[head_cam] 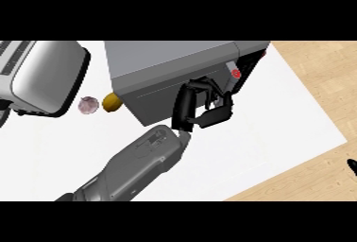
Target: Pick up the milk, place it into the microwave and close the microwave
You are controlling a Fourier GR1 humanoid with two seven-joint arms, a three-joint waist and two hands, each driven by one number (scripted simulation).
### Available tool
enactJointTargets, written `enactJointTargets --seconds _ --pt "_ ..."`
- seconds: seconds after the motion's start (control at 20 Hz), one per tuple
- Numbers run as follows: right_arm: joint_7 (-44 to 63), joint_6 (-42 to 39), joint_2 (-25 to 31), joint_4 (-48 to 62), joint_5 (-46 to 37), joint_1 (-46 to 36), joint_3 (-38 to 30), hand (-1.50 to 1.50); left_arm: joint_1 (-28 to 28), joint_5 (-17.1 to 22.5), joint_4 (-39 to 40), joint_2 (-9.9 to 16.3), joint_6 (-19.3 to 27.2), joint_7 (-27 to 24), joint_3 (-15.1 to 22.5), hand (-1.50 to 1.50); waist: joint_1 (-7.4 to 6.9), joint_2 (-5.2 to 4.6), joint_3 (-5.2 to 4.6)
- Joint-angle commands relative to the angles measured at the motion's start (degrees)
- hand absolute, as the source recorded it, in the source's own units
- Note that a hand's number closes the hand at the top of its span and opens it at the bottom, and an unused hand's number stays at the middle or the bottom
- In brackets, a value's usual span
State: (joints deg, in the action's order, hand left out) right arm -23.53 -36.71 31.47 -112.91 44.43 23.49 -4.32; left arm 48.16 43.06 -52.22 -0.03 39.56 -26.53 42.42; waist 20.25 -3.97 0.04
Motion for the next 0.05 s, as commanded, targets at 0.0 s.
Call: enactJointTargets --seconds 0.0 --pt "-0.03 -1.47 0.68 -1.27 1.32 0.52 0.13 -1.5 5.62 0.94 6.0 0.03 -2.05 1.19 -2.45 1.5 0.45 -0.84 -0.04"
